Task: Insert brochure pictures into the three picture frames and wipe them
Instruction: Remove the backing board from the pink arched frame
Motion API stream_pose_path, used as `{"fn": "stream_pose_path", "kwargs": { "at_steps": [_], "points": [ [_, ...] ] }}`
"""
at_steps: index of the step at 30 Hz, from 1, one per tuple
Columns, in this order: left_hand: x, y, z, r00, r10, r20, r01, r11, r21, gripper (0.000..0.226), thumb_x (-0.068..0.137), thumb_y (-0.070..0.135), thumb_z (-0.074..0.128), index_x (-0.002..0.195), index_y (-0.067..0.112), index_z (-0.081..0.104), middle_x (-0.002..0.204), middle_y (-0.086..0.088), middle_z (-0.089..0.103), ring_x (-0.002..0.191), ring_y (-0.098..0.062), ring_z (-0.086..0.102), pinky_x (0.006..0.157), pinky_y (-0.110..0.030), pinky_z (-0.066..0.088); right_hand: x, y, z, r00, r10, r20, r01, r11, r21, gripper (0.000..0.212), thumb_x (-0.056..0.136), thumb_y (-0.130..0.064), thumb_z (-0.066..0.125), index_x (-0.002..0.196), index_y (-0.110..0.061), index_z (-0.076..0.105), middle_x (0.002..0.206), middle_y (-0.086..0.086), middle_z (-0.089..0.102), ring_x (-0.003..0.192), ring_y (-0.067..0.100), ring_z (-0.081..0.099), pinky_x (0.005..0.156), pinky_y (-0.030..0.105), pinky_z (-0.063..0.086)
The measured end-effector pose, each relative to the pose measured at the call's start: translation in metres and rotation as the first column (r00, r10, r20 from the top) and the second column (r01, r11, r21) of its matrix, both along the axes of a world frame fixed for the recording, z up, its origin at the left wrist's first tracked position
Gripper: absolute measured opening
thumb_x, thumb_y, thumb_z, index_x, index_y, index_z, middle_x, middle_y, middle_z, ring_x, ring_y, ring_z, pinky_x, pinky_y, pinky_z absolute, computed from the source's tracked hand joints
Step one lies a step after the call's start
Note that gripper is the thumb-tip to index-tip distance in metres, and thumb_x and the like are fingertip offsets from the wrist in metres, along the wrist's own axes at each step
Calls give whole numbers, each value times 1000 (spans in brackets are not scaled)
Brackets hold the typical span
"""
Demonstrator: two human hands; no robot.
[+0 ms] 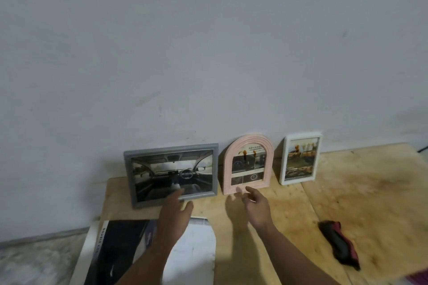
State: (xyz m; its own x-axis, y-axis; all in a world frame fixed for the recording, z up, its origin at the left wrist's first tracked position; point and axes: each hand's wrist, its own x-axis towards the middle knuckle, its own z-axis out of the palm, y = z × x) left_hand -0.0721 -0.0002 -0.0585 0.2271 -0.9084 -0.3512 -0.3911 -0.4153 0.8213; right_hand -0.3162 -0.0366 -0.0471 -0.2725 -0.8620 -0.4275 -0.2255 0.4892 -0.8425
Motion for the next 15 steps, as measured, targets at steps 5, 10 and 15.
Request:
{"fn": "stream_pose_path", "kwargs": {
  "at_steps": [5,10,15],
  "points": [
    [-81,-30,25,985,-137,-102,140,990,18,66,97,34,68,156,28,38,159,4,41,139,-18,48,101,-30,44,-56,-38,19,991,-81,-106,75,995,-59,43,100,-17,63,142,-10,55,133,11,64,122,27,60,101,37,48],
    [-134,-60,32,975,-81,-205,74,996,-42,56,94,28,69,141,43,42,140,9,53,122,-12,57,85,-24,46,-85,-78,33,993,4,-116,-10,999,-48,57,103,-27,58,155,-13,38,154,9,48,141,30,46,109,35,39],
    [-165,-81,28,981,36,-192,-54,994,-90,70,89,13,70,148,35,41,133,11,58,124,-16,58,79,-12,45,-100,-105,33,991,129,-47,-129,992,8,69,102,-24,58,161,-20,23,165,7,31,151,31,32,119,46,31]
  ]
}}
